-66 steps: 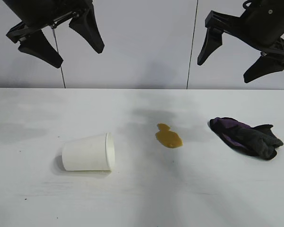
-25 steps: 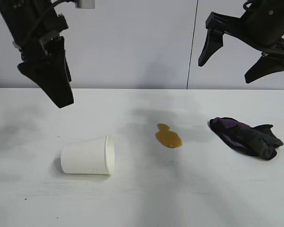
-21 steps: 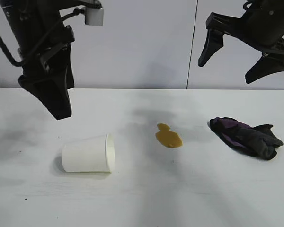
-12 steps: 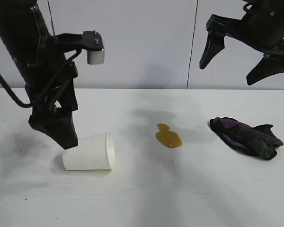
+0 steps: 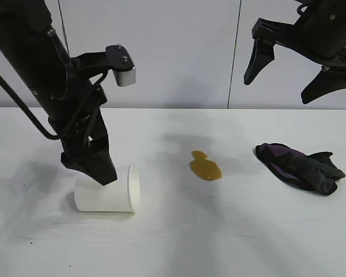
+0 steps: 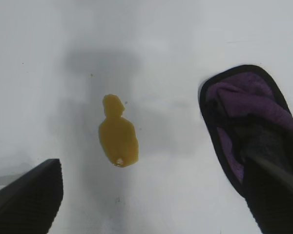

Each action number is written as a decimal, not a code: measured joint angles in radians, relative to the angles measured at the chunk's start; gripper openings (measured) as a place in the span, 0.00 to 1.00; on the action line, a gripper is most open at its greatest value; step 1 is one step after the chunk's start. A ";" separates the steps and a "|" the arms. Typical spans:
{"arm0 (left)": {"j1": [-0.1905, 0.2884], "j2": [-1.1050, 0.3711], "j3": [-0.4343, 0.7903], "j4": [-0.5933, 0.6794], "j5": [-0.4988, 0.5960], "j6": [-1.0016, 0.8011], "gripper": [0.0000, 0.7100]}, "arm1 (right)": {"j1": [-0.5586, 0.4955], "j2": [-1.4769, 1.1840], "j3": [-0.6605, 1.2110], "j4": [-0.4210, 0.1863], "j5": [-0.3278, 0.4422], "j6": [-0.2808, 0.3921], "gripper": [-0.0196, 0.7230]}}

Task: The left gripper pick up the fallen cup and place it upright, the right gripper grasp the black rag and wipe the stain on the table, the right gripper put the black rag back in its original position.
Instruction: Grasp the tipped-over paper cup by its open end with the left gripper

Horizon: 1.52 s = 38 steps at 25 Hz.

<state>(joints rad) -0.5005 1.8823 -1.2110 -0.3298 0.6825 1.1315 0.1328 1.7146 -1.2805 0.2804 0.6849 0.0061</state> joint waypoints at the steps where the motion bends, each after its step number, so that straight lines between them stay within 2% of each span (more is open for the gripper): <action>1: -0.013 0.005 0.000 -0.002 0.000 0.018 0.97 | 0.000 0.000 0.000 0.000 0.000 0.000 0.96; 6: -0.063 0.035 0.003 -0.010 -0.049 0.049 0.97 | 0.000 0.000 0.000 0.000 0.002 0.000 0.96; 10: -0.063 0.054 0.003 -0.010 -0.094 0.050 0.97 | 0.000 0.000 0.000 0.000 0.004 0.000 0.96; 28: -0.063 0.159 0.012 -0.011 -0.132 0.051 0.97 | 0.000 0.000 0.000 -0.001 0.004 0.000 0.96; 38: -0.063 0.178 0.012 -0.013 -0.176 0.053 0.77 | 0.000 0.000 0.000 -0.001 0.005 0.000 0.96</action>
<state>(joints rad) -0.5637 2.0601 -1.1994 -0.3432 0.5068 1.1845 0.1328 1.7146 -1.2805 0.2798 0.6897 0.0061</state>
